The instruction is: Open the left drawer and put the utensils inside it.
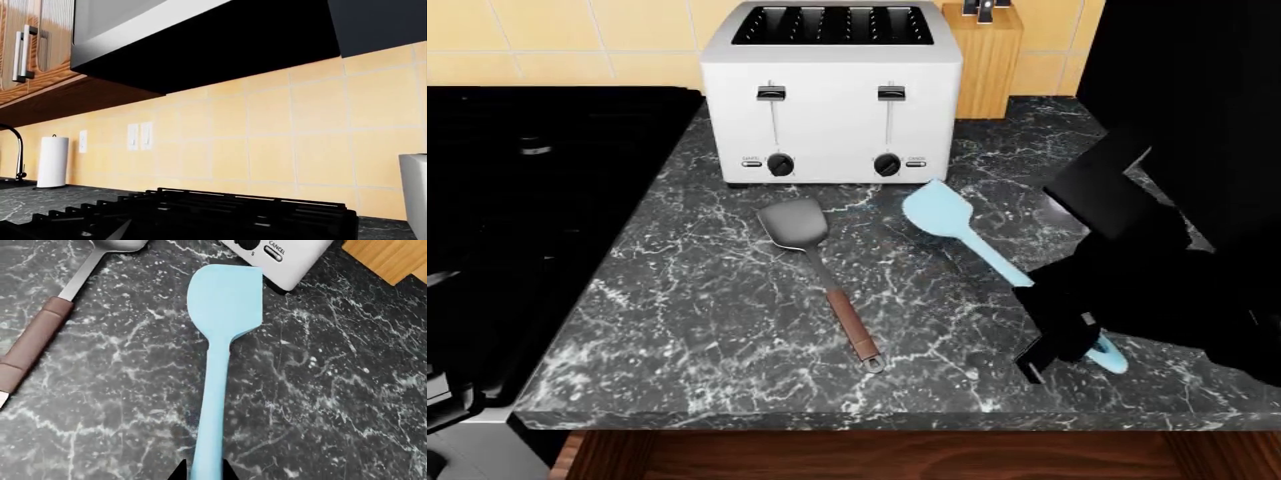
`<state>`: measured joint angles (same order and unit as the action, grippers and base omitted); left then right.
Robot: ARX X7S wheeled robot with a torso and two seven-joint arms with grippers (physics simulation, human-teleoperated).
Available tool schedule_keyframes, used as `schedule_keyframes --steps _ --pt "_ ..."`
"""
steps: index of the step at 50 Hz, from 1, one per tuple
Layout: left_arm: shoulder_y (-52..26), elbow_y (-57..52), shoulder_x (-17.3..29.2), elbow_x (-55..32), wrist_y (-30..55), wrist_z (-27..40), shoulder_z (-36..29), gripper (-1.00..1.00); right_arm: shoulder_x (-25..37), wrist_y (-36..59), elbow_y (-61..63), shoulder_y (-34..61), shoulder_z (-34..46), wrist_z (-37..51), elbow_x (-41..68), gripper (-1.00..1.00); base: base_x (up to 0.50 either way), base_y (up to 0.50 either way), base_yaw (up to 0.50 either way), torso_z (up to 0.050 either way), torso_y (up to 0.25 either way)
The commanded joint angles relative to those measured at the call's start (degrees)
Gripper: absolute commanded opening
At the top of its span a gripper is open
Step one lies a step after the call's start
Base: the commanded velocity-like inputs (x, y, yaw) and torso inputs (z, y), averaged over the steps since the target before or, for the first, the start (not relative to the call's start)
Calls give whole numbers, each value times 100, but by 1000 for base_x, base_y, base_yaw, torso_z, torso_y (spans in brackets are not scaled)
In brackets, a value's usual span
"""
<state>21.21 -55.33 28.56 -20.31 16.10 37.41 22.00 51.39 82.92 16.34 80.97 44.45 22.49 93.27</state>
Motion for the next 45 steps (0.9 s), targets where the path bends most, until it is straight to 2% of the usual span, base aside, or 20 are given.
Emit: schedule_keyframes --steps 1,9,16,23,32,45 --pt "14 9 7 -12 -22 11 -2 100 496 -13 555 229 -170 -428 -190 -100 0 0 0 0 0" --pt "14 20 14 -21 -34 18 -10 100 606 69 817 505 -133 -948 -483 -100 0 0 0 0 0" --pt "16 23 22 -23 -31 31 -16 100 603 102 1260 833 156 -1865 -1251 -100 0 0 0 0 0" --pt "3 41 32 -16 -32 38 -45 100 471 138 1399 1190 331 -2417 -1453 -100 0 0 0 0 0" --pt "-6 49 47 -4 -23 55 -70 100 307 154 1546 1453 357 -2761 -1010 -100 0 0 0 0 0" --pt "10 36 61 -7 -28 78 -59 100 408 69 1724 1413 388 -2739 -194 -100 0 0 0 0 0"
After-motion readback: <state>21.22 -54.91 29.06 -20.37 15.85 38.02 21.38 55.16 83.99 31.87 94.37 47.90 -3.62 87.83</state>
